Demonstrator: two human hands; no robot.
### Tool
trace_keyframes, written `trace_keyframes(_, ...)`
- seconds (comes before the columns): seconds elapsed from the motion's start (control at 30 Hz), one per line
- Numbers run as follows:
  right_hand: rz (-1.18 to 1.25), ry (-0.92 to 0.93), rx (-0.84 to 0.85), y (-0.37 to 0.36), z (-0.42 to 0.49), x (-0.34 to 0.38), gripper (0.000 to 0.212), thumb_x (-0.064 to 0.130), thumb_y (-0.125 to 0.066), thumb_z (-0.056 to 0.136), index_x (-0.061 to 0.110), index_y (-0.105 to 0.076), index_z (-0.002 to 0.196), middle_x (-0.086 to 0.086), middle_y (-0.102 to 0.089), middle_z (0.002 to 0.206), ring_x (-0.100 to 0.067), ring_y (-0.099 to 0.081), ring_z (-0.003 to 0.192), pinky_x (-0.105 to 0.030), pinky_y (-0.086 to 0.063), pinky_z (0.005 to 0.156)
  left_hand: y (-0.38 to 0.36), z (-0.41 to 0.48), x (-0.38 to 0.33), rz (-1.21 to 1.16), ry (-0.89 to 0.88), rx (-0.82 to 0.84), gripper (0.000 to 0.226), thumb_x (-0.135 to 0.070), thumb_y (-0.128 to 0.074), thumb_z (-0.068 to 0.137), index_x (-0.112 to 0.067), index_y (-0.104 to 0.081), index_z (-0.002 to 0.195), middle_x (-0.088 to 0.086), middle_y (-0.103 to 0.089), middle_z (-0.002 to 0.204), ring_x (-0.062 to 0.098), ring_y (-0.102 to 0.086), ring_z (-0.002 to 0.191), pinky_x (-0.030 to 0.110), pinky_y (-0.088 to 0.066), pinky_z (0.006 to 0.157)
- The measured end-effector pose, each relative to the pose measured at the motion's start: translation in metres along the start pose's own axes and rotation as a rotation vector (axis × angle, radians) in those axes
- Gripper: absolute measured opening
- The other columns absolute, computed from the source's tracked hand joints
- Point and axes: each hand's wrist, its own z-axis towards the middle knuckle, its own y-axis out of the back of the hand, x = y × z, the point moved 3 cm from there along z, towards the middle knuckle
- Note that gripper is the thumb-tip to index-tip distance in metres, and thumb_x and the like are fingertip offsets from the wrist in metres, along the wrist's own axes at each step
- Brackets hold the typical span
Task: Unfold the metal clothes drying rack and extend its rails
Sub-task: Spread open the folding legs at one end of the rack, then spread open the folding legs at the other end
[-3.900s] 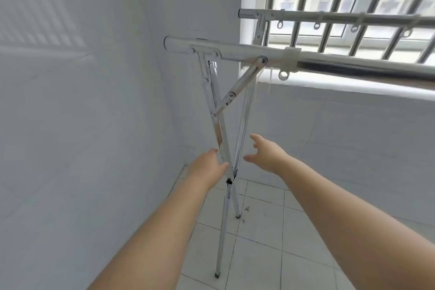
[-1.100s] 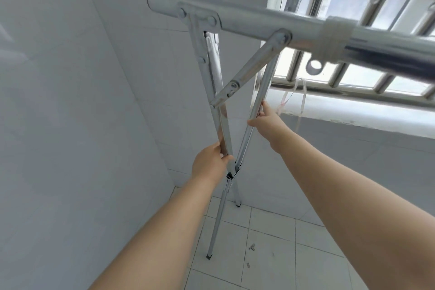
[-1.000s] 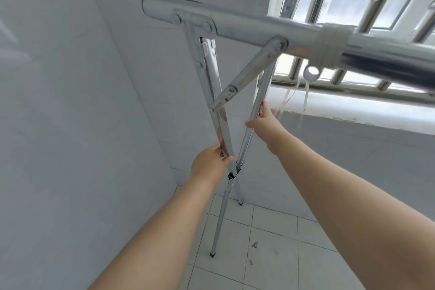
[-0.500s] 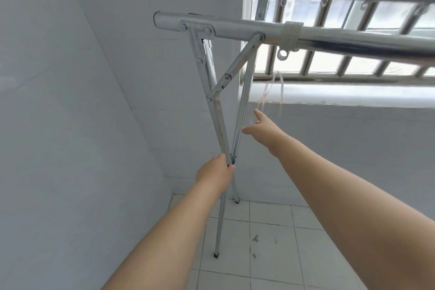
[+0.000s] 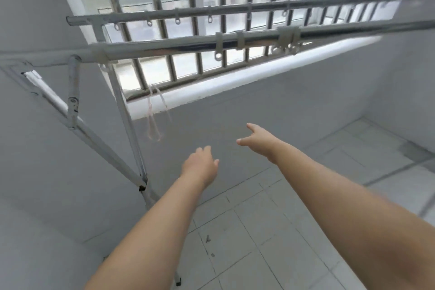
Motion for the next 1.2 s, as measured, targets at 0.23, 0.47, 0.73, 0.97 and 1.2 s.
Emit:
trace_keyframes(0.23,0.076,-0.090,-0.171,0.119,-0.034,-0.072,0.078,0.026,-0.063,0.087,0.023,-0.017,0.150,-0.010,-0.026,0.155,-0.025,-0.028,0.140,-0.041,-0.028,0.109,-0.025,0.000,-0.147,0.110,-0.308,0.011,0.050,-0.037,-0.039,0.096,-0.015,-0.029,0.140,0.009,-0.042,0.137,0.029,-0.043,0.123,0.041,-0.040,0.094)
trace_keyframes(0.47,0.097,-0.201,-0.312,0.263,-0.085,-0.179,0.076,0.027,-0.062,0.087,0.024,-0.018,0.149,-0.010,-0.027,0.154,-0.027,-0.033,0.137,-0.041,-0.030,0.110,-0.076,-0.005,-0.310,0.142,-0.453,0.024,0.043,-0.036,-0.041,0.095,-0.014,-0.038,0.131,0.009,-0.048,0.128,0.029,-0.048,0.115,0.038,-0.040,0.089)
trace_keyframes(0.73,0.034,-0.327,-0.486,0.428,-0.148,-0.300,0.074,0.031,-0.061,0.086,0.023,-0.021,0.149,-0.012,-0.033,0.151,-0.029,-0.037,0.134,-0.039,-0.033,0.107,-0.149,-0.032,-0.498,0.119,-0.635,0.063,0.039,-0.036,-0.040,0.095,-0.014,-0.042,0.127,0.010,-0.052,0.123,0.030,-0.050,0.109,0.038,-0.041,0.085)
trace_keyframes(0.97,0.108,-0.369,-0.609,0.526,-0.170,-0.369,0.070,0.026,-0.061,0.086,0.019,-0.027,0.147,-0.009,-0.034,0.151,-0.026,-0.037,0.134,-0.035,-0.033,0.103,-0.199,-0.032,-0.623,0.129,-0.765,0.120,0.041,-0.037,-0.036,0.096,-0.015,-0.040,0.131,0.008,-0.050,0.131,0.029,-0.049,0.114,0.040,-0.039,0.092)
trace_keyframes(1.2,0.226,-0.379,-0.741,0.624,-0.143,-0.408,0.064,0.023,-0.060,0.087,0.019,-0.032,0.145,-0.008,-0.043,0.142,-0.025,-0.046,0.122,-0.038,-0.039,0.103,-0.226,0.014,-0.729,0.132,-0.865,0.101,0.042,-0.036,-0.040,0.095,-0.015,-0.040,0.132,0.008,-0.051,0.128,0.029,-0.051,0.110,0.039,-0.042,0.087)
